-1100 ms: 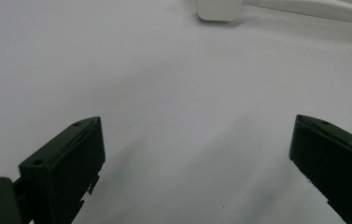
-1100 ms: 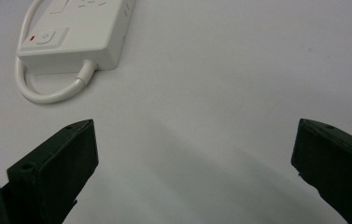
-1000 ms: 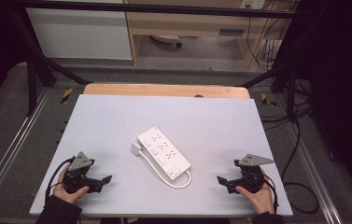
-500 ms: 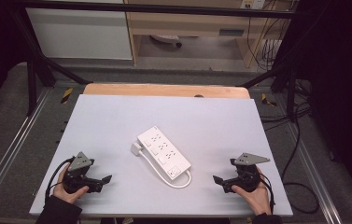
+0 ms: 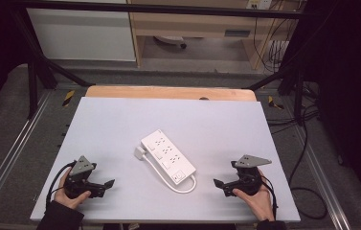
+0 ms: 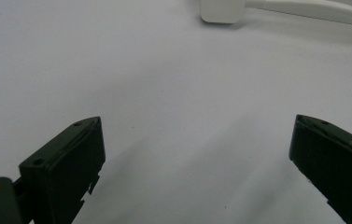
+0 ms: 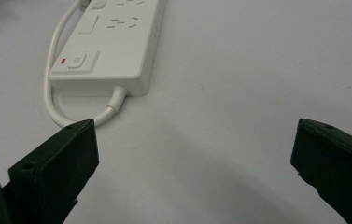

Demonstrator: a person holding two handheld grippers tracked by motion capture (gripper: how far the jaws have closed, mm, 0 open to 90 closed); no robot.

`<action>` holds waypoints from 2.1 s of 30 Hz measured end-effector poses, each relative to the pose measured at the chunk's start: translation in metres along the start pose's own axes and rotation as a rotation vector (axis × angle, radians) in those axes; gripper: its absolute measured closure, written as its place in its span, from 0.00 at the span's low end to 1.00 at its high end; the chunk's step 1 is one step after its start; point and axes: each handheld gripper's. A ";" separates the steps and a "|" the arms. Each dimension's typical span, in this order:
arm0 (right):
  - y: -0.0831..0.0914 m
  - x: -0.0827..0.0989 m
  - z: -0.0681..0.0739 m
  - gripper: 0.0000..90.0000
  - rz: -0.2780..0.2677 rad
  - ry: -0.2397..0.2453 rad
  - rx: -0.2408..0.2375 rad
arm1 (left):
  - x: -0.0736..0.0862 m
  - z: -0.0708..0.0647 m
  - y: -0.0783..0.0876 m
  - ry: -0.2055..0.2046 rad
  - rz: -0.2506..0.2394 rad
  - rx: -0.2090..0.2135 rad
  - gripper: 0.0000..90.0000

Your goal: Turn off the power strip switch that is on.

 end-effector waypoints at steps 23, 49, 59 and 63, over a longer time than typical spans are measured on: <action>-0.012 -0.021 0.017 0.03 0.005 0.034 -0.027 | 0.000 0.000 0.001 0.002 -0.002 -0.004 0.04; -0.025 -0.042 0.033 0.10 -0.001 0.059 -0.060 | 0.000 -0.001 0.001 0.000 -0.004 -0.005 0.04; -0.031 -0.051 0.041 0.16 -0.010 0.076 -0.077 | 0.000 -0.001 0.001 -0.001 -0.004 -0.005 0.04; -0.035 -0.055 0.044 0.19 -0.012 0.085 -0.083 | 0.000 0.000 0.001 -0.001 -0.005 -0.006 0.04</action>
Point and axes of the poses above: each handheld gripper's, and its own axes: y roughly backward along the jaws, x roughly out of its underside, z roughly to its left, and after that the axes turned 5 degrees about z, right-handed
